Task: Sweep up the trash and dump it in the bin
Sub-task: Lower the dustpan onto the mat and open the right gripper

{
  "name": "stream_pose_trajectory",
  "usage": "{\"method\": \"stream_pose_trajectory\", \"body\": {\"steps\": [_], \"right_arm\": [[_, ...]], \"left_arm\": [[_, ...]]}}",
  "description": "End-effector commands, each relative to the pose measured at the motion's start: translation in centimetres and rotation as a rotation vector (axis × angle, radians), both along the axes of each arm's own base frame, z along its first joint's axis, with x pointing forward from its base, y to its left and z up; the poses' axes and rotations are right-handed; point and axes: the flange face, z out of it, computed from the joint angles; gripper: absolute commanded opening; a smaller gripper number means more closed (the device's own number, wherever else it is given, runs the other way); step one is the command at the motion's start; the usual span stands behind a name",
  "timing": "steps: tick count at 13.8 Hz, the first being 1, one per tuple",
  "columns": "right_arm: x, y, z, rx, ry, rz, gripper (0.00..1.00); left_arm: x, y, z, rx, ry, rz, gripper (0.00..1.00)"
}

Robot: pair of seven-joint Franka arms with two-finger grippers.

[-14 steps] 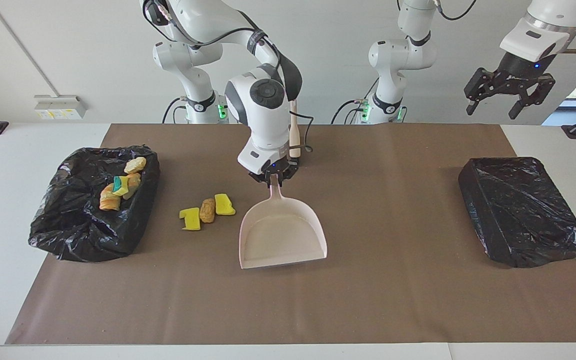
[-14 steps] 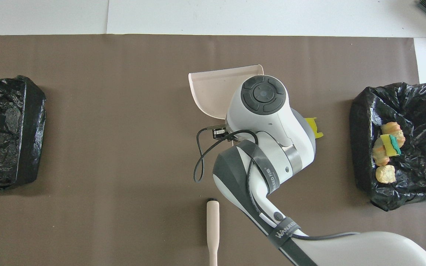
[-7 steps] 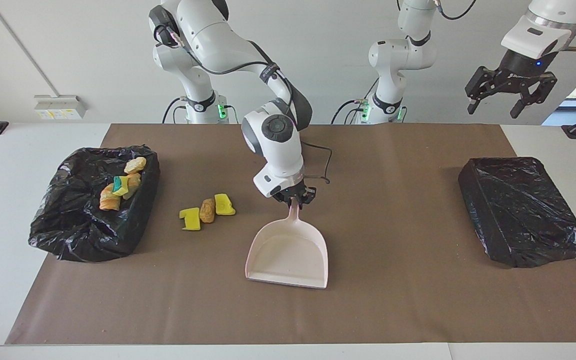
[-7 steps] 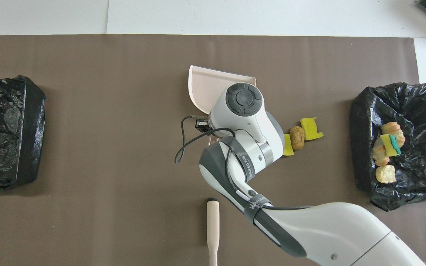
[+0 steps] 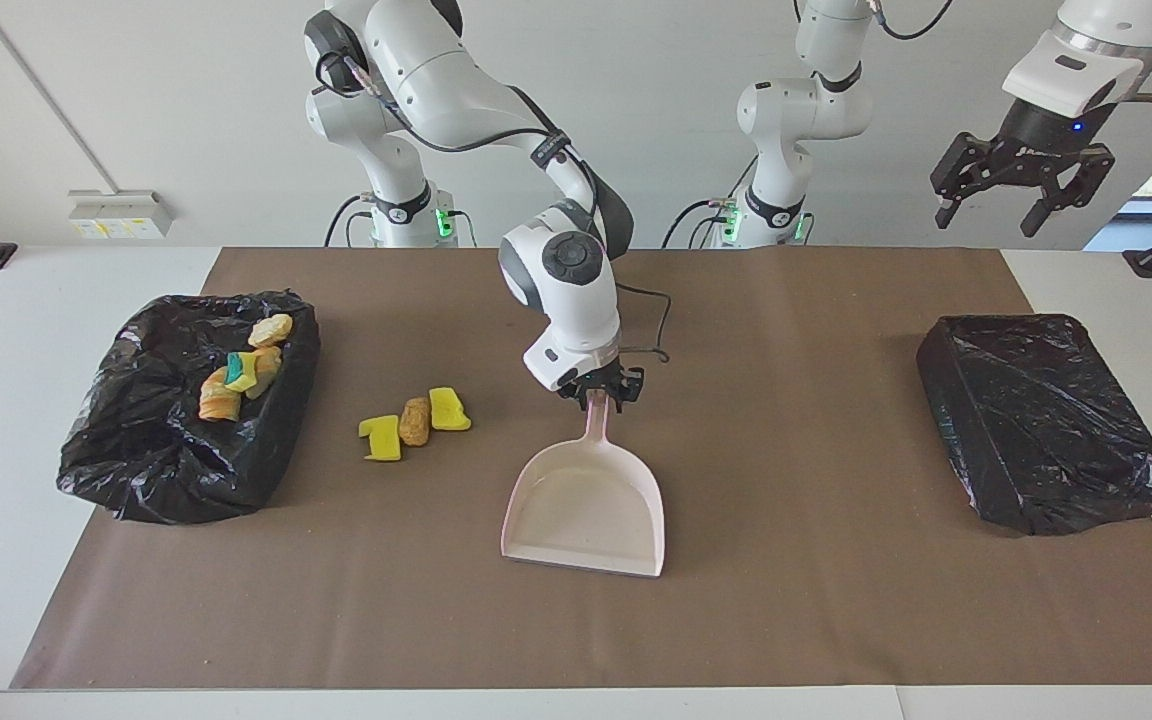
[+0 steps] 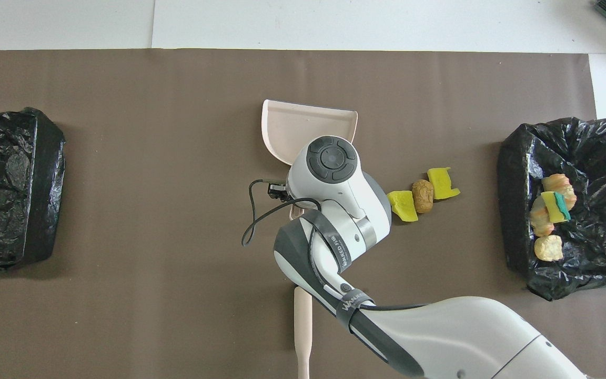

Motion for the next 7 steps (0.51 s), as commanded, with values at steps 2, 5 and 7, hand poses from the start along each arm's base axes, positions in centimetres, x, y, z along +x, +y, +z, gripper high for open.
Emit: {"method": "stream_pose_trajectory", "body": {"steps": [2,5,7], "right_arm": [[-1.5,-4.2,7.2,-0.028,0.057,0.025,1.00],[-5.9,-4.8,11.8,-0.064,0.109,0.082,1.00],[-9.7,-5.0,11.8,-0.047,0.149,0.064,1.00]], "left_arm": [[-0.4,0.5,0.4,0.005,-0.013,-0.007,1.00],[-0.4,0.4,0.4,0.005,-0.011,-0.006,1.00],[-0.5,0.3,0.4,0.006,-0.005,0.002,1.00]]}}
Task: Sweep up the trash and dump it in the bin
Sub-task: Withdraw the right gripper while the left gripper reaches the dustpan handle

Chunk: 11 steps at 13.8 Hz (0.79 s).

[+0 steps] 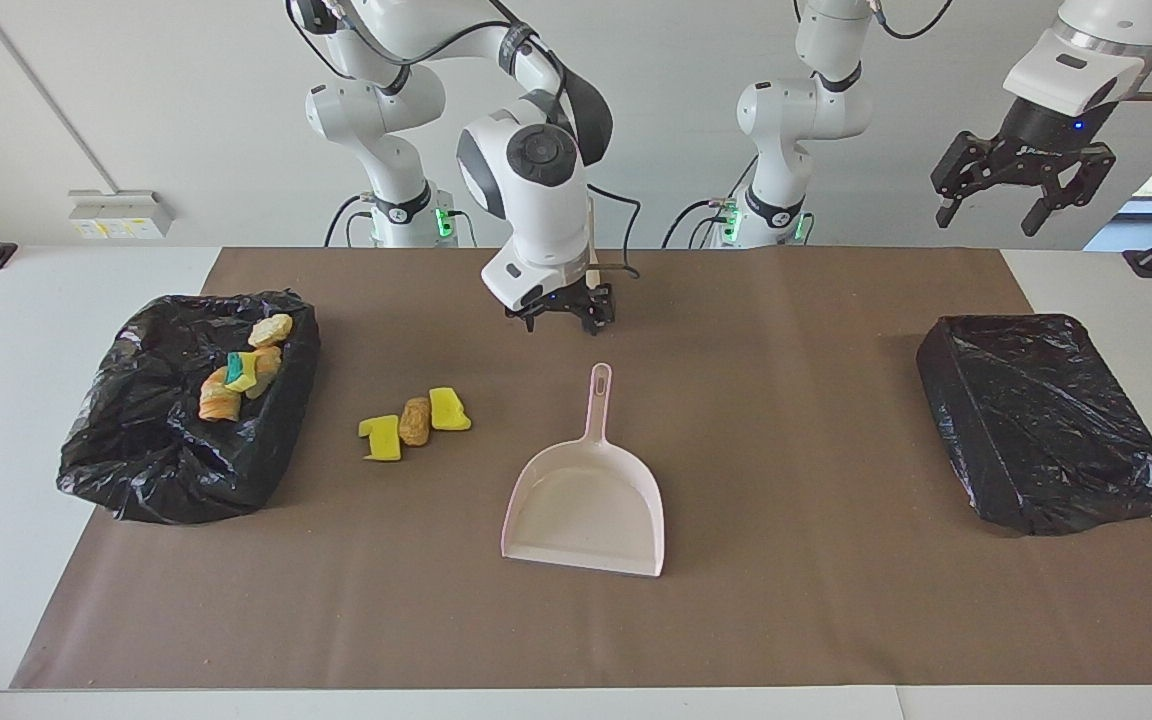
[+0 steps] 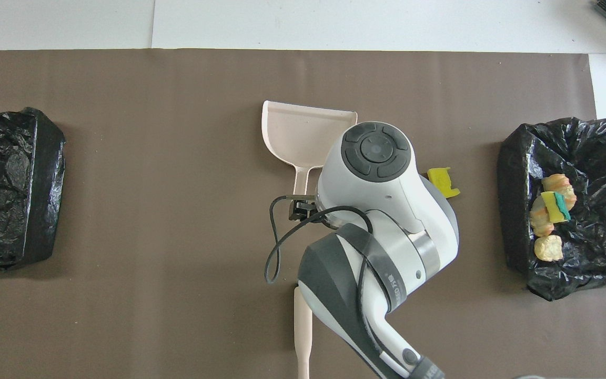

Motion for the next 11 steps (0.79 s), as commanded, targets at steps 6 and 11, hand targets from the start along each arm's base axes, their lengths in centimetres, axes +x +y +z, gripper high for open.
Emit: {"method": "stream_pose_trajectory", "body": {"steps": [6,11], "right_arm": [[-16.8,0.9,-4.7,0.040,0.144,-0.001,1.00],[-23.4,2.7,-10.0,0.045,0.167,0.014,1.00]], "left_arm": [[0.4,-2.2,0.0,0.002,-0.045,-0.048,1.00],[2.5,-13.2,-6.3,-0.020,-0.117,-0.222,1.00]]}}
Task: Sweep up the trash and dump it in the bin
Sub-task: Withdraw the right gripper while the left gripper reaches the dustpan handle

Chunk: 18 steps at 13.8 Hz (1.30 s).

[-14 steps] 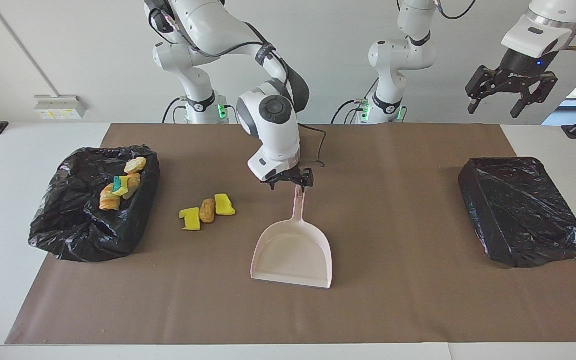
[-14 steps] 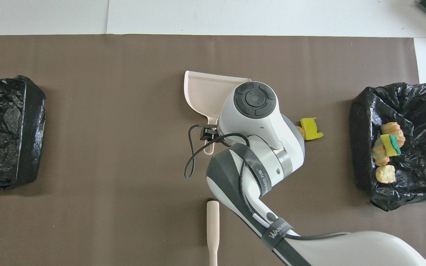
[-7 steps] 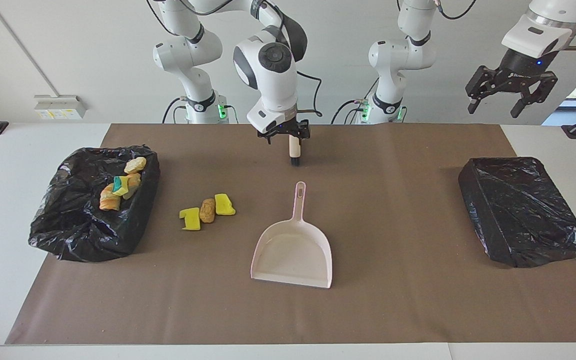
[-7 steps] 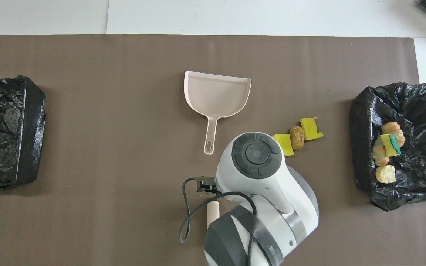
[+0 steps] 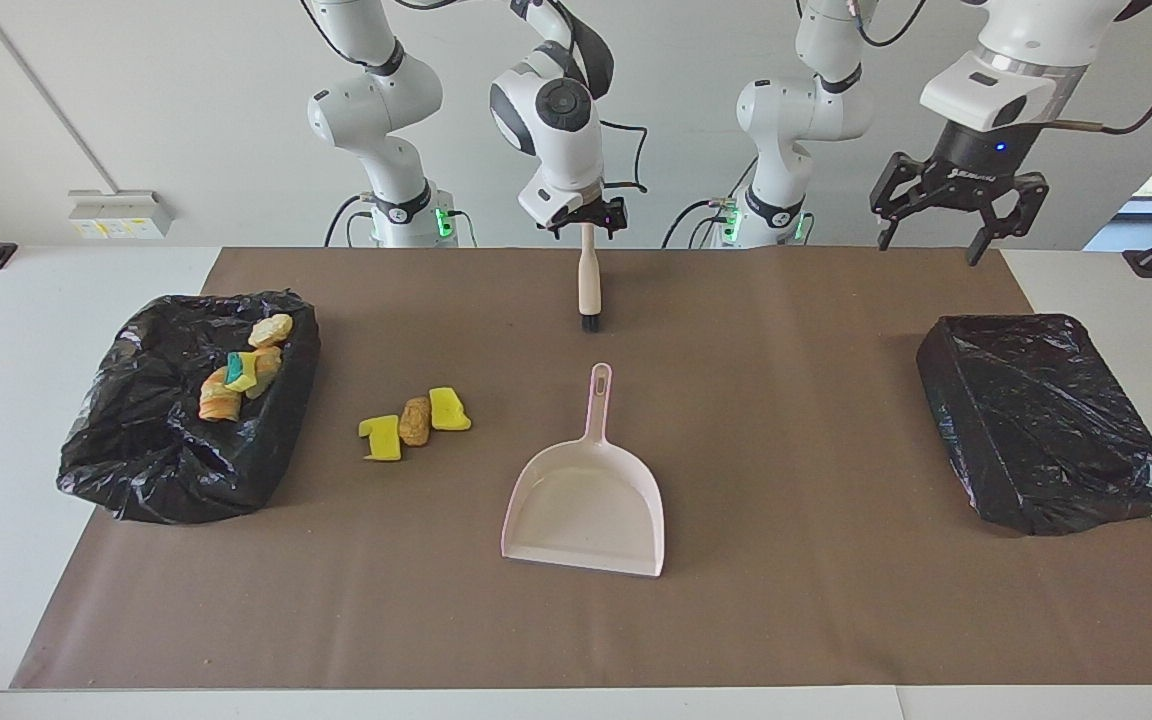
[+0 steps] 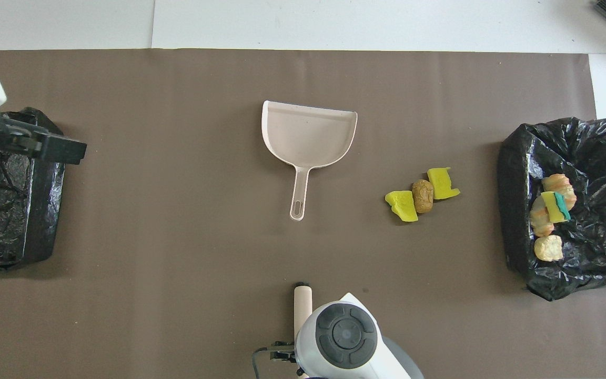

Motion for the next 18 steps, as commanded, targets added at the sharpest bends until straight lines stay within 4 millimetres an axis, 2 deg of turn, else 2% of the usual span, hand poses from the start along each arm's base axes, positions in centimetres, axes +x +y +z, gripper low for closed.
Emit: {"method": "stream_pose_trajectory", "body": {"steps": [1,2,4,7,9,11,12,15,16,18], "right_arm": [[-2.5,-0.3,-2.9,0.018,-0.017,-0.048,1.00],[-3.3,0.2,-4.3,0.023,-0.020,-0.049,1.00],[-4.4,1.4,-5.8,0.019,-0.024,-0.059,1.00],[-5.1,1.1,-5.9,0.001,-0.006,-0.055,1.00],[-5.5,1.1,-5.9,-0.009,0.007,-0.045,1.00],[-5.4,1.0,-6.0,-0.009,0.008,-0.042,1.00],[-5.5,1.0,-6.0,-0.009,0.012,-0.034,0.86],[-5.5,1.0,-6.0,-0.010,0.017,-0.023,0.10],[-5.3,0.7,-5.8,-0.011,0.026,-0.013,0.00],[-4.7,-0.1,-4.7,-0.011,0.040,-0.014,0.00]], "left_arm": [[1.2,-6.0,-5.0,0.001,0.001,-0.079,1.00],[1.7,-7.9,-6.5,-0.005,0.000,-0.085,1.00],[1.9,-11.5,-10.2,-0.011,0.005,-0.105,1.00],[0.7,-16.7,-15.1,-0.015,0.024,-0.123,1.00],[0.1,-21.7,-19.5,-0.020,0.038,-0.081,1.00],[-0.9,-25.5,-22.9,-0.037,0.048,-0.025,1.00],[-0.7,-26.1,-24.1,-0.047,0.046,0.008,1.00],[-0.3,-26.8,-26.1,-0.065,0.038,0.055,1.00],[-0.5,-26.8,-26.8,-0.063,0.042,0.060,1.00],[-2.8,-29.1,-28.8,-0.060,0.060,0.070,1.00]]}}
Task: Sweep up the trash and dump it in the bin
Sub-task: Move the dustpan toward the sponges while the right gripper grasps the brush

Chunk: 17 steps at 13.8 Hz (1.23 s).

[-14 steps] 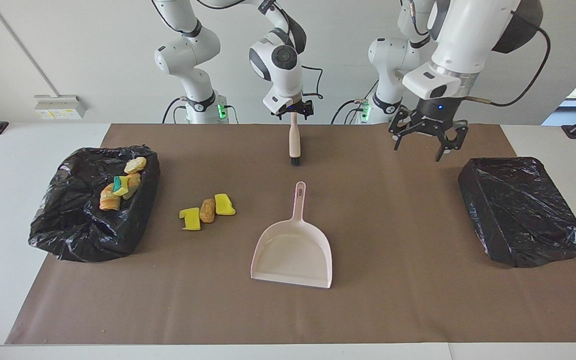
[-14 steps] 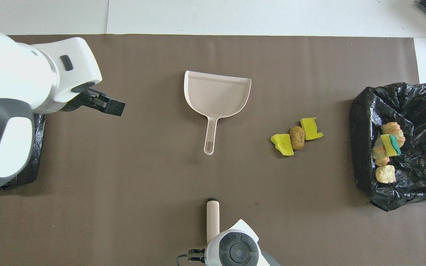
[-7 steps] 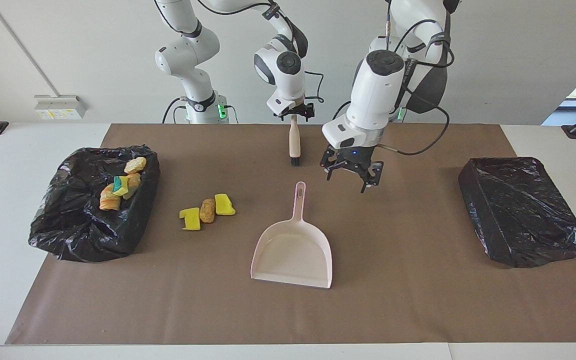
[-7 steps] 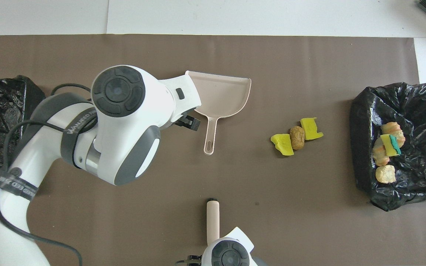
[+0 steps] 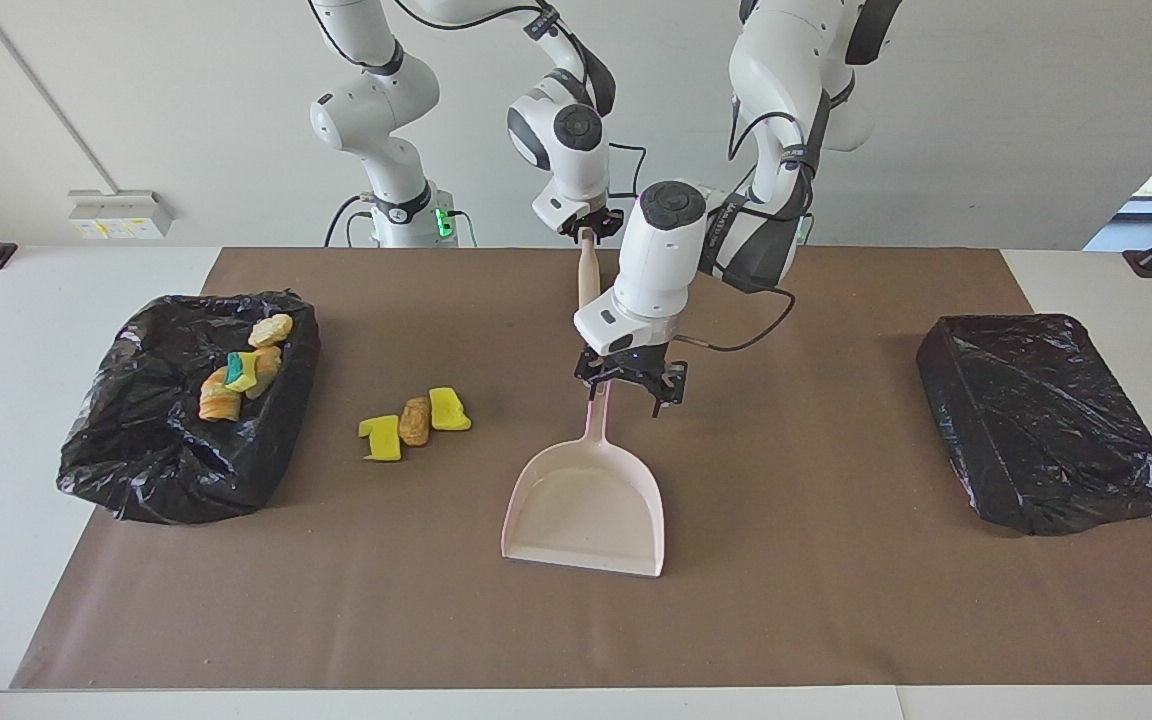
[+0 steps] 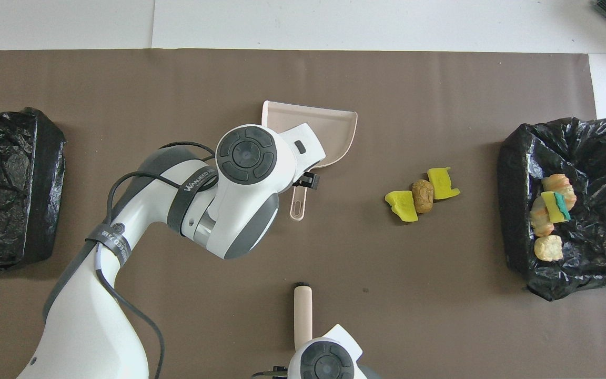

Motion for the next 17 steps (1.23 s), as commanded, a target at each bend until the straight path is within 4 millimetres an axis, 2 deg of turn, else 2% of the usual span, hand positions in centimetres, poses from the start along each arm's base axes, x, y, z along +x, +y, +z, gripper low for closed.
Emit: {"method": "stream_pose_trajectory", "body": {"steps": [1,4,7,10,12,15,16,17], "right_arm": [[0.9,-1.6,2.0,0.025,0.021,-0.004,0.00],[1.1,-2.0,2.3,0.028,0.023,0.009,0.00],[3.3,-4.8,4.7,0.032,0.007,-0.011,0.00],[6.3,-9.7,6.6,-0.001,0.000,-0.005,0.00],[9.2,-13.4,7.2,-0.024,-0.008,0.001,0.00],[13.0,-18.0,8.7,-0.097,-0.035,0.033,0.00],[14.9,-19.7,8.8,-0.127,-0.054,0.090,0.00],[16.7,-21.2,8.8,-0.141,-0.056,0.122,0.00]], "left_arm": [[-2.2,-2.3,-3.0,-0.007,-0.018,0.028,1.00],[-2.0,-2.7,-3.4,-0.025,-0.033,0.040,1.00],[-2.6,-3.0,-4.3,-0.014,-0.020,0.035,1.00],[-2.5,-2.6,-4.6,-0.008,-0.013,0.043,0.79],[-2.5,-2.5,-4.8,-0.005,-0.012,0.042,0.66],[-2.3,-2.3,-4.8,0.028,-0.041,0.014,0.31],[-2.3,-2.2,-4.8,0.041,-0.052,0.004,0.24],[-2.2,-2.1,-4.8,0.044,-0.054,0.001,0.23]]}}
